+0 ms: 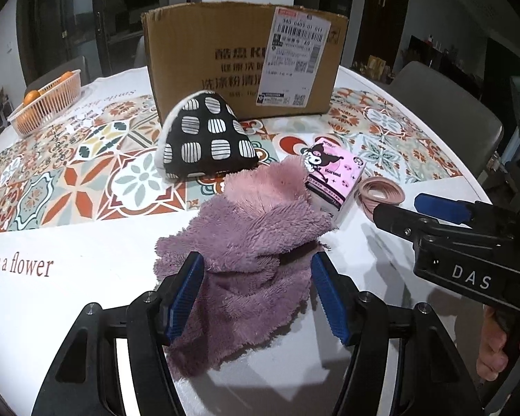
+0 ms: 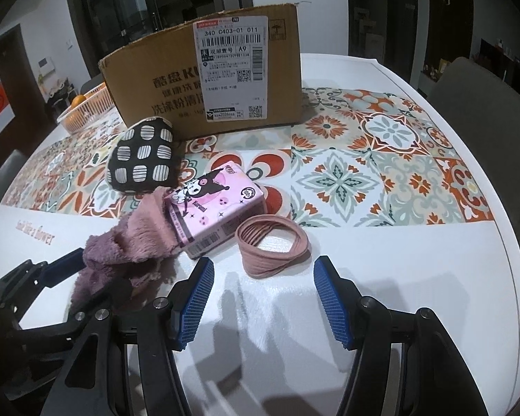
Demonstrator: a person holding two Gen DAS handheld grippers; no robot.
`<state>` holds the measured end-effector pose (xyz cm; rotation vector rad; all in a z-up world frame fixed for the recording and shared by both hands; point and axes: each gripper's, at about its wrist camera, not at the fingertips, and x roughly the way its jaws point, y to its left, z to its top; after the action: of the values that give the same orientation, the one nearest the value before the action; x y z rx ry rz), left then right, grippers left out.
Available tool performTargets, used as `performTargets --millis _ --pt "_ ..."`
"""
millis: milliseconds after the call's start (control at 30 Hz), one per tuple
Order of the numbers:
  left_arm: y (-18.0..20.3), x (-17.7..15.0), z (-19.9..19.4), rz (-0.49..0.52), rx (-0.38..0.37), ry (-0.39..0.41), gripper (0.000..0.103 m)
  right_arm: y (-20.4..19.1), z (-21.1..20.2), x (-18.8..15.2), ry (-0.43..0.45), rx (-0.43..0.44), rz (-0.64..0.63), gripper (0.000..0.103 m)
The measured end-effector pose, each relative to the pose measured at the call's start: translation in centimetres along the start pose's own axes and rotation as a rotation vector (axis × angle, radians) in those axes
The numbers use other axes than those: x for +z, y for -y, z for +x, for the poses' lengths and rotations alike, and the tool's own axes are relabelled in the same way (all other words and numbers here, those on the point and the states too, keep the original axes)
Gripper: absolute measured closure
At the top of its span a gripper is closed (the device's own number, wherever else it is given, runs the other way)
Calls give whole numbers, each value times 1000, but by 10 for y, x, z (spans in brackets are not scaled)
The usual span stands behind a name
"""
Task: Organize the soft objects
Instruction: 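Grasp the pink fuzzy towel with the left tool while the right tool grasps the pink hair tie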
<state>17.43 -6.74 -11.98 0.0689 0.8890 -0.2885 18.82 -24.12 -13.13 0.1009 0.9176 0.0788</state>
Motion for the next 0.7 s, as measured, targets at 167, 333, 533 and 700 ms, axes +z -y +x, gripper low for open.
performTargets --millis 167,333,533,700 --pt "-1 0 10 1 8 -16 40 3 8 2 -5 -5 13 42" --pt "1 1 16 15 24 -11 40 3 13 3 -1 -22 6 42" --pt "-2 4 17 5 17 -2 59 4 18 5 -3 -23 11 49" --pt "-6 4 16 -7 16 3 79 2 21 4 -9 -18 13 70"
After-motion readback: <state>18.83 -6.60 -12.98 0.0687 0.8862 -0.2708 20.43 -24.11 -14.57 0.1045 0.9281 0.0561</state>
